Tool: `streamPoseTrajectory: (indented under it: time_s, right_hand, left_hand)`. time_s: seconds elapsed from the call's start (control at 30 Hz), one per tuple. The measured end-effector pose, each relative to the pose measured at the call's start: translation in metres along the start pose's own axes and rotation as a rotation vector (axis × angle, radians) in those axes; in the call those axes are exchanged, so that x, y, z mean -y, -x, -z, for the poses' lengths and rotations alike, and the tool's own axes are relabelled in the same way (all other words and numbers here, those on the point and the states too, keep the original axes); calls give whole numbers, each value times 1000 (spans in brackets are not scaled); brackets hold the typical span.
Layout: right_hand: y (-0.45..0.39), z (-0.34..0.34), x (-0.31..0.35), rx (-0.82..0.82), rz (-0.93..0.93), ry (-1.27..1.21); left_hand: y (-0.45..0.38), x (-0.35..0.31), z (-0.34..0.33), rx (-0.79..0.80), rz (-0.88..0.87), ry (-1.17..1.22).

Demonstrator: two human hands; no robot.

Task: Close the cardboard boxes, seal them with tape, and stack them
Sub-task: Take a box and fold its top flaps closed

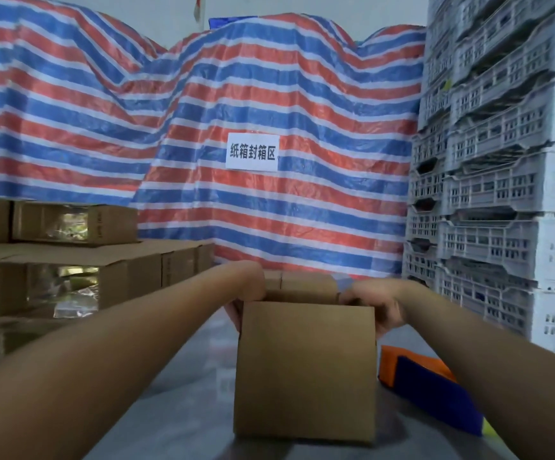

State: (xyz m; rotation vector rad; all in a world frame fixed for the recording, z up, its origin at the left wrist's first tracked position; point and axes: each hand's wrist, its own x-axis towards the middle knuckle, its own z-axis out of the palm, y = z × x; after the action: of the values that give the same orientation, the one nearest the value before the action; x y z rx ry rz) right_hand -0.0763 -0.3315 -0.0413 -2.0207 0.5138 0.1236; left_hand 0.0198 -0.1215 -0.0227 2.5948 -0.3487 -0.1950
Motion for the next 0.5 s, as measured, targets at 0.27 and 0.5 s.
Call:
streamPoseTrajectory:
  time_s: [0.27,0.5]
  right_hand:
    - [-7,-10,17,6,11,-42]
    - [-36,-24,-20,-140,306,-482]
  left_hand:
    - [-5,7,13,-25,-15,-149]
    - [0,48,11,3,-86,377]
